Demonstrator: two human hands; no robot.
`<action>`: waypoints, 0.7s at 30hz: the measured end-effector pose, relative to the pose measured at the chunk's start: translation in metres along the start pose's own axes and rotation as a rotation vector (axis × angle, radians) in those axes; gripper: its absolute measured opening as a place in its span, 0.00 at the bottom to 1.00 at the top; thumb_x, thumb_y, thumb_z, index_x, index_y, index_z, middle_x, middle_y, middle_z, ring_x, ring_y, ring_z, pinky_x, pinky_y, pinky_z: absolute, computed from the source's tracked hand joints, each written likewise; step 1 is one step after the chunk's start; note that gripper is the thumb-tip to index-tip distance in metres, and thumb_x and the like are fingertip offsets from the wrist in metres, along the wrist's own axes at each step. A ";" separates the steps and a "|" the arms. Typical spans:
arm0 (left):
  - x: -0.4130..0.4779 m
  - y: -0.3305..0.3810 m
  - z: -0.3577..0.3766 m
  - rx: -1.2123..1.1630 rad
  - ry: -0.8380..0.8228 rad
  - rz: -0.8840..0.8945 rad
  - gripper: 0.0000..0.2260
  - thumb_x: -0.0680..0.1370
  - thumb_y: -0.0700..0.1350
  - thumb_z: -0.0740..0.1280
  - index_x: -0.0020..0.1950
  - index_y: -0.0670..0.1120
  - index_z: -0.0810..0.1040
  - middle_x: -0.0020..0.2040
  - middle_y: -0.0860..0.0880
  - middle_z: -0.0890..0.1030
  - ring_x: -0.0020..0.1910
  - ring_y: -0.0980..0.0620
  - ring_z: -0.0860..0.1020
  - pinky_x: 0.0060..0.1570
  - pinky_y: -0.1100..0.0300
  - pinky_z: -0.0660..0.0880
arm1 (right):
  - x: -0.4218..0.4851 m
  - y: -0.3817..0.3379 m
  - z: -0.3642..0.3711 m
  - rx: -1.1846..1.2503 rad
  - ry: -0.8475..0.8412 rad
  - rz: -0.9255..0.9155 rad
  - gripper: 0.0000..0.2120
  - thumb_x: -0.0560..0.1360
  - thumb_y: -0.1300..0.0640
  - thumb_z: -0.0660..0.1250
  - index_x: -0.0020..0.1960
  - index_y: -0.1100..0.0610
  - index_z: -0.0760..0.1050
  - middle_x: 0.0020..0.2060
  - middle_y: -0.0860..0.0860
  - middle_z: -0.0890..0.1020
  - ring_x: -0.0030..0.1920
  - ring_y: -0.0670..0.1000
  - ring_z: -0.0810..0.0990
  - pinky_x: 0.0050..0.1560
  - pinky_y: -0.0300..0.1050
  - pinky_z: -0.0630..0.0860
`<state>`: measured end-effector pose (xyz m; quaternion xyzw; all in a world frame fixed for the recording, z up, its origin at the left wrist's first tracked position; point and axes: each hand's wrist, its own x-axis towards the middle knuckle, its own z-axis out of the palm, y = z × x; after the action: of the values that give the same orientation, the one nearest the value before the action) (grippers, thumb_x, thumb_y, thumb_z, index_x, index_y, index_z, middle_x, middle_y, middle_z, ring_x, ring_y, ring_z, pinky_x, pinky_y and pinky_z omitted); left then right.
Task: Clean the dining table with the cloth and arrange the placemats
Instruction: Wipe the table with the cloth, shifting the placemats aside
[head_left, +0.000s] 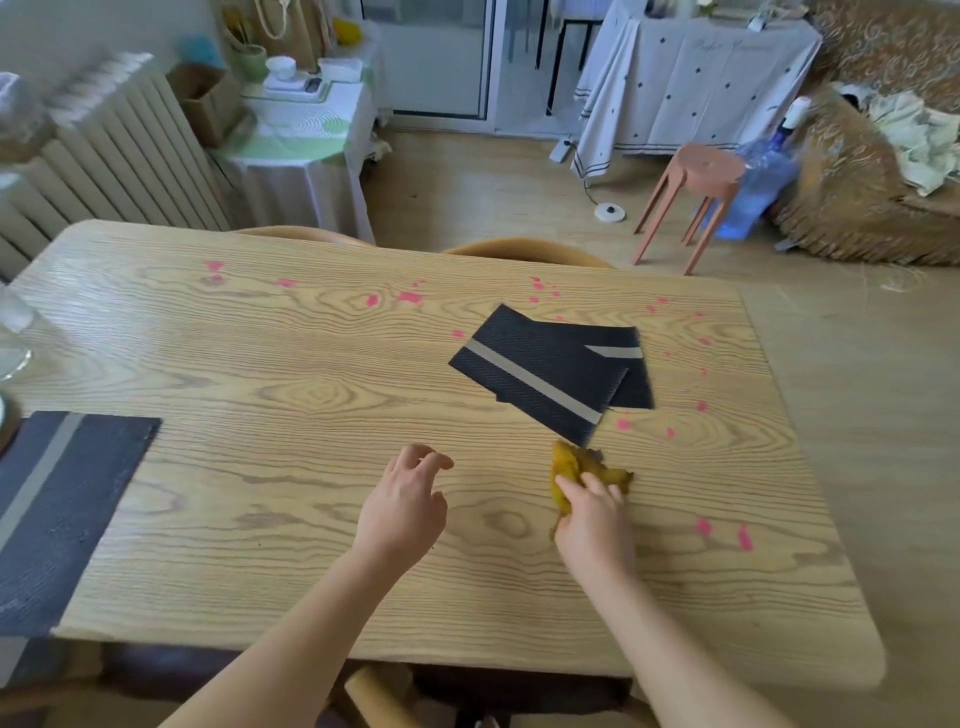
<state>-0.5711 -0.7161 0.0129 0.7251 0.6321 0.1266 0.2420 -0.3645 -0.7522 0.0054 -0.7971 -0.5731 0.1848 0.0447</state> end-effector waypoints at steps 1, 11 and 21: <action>-0.002 -0.002 0.000 0.001 0.004 -0.012 0.18 0.75 0.39 0.62 0.64 0.50 0.73 0.64 0.54 0.69 0.64 0.52 0.70 0.45 0.62 0.72 | -0.005 -0.012 0.003 0.013 -0.023 -0.049 0.26 0.77 0.64 0.59 0.73 0.49 0.66 0.69 0.51 0.69 0.67 0.55 0.65 0.68 0.47 0.66; -0.017 -0.013 0.007 0.007 -0.002 -0.057 0.18 0.75 0.39 0.63 0.64 0.50 0.73 0.63 0.53 0.70 0.63 0.52 0.70 0.50 0.59 0.74 | -0.028 -0.047 0.028 0.048 -0.122 -0.345 0.26 0.77 0.64 0.59 0.72 0.46 0.67 0.74 0.47 0.64 0.70 0.55 0.63 0.70 0.49 0.66; -0.035 -0.029 0.011 -0.016 0.013 -0.133 0.18 0.75 0.38 0.61 0.64 0.50 0.73 0.64 0.54 0.70 0.62 0.53 0.71 0.43 0.65 0.70 | 0.007 0.034 0.004 0.126 0.123 0.113 0.20 0.72 0.60 0.68 0.63 0.50 0.76 0.63 0.48 0.74 0.57 0.53 0.74 0.52 0.50 0.77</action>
<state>-0.5961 -0.7496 -0.0069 0.6785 0.6796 0.1202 0.2515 -0.3339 -0.7574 -0.0100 -0.8336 -0.5108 0.1735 0.1191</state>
